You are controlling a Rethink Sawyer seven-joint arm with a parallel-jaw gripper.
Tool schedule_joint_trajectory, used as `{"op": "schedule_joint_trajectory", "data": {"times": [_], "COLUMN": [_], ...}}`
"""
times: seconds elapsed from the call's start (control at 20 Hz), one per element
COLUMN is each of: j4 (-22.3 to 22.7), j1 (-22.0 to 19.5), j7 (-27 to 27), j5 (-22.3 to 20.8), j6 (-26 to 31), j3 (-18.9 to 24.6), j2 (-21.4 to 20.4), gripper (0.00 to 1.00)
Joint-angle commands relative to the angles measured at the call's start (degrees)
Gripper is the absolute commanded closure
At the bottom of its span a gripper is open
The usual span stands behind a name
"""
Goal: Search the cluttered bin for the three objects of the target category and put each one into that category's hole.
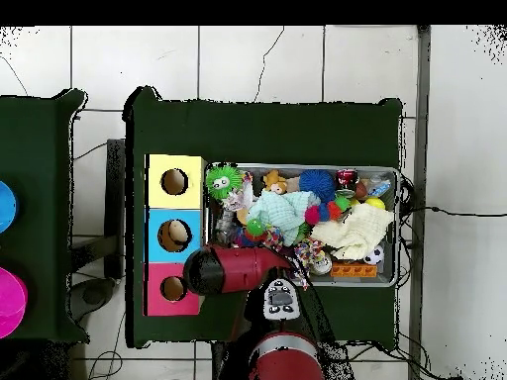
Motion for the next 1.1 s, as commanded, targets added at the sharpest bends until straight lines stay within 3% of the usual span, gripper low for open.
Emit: {"op": "schedule_joint_trajectory", "data": {"times": [0.05,0.3,0.5,0.7,0.75,1.1], "j4": [1.3,1.63,1.27,-1.13,-1.51,-2.35], "j1": [-1.58,-1.03,-0.43,0.36,0.57,-0.3], "j7": [12.62,13.46,12.85,11.4,11.12,9.74], "j5": [0.74,0.22,0.95,2.38,2.86,2.27], "j6": [-9.95,-18.39,-19.9,-17.15,-15.71,-13.66], "j3": [2.35,2.31,1.39,0.31,-0.06,1.1], "j2": [7.34,8.47,9.15,10.75,10.74,10.57], "gripper": [0.0,0.0,0.0,0.0,1.0,1.0]}}
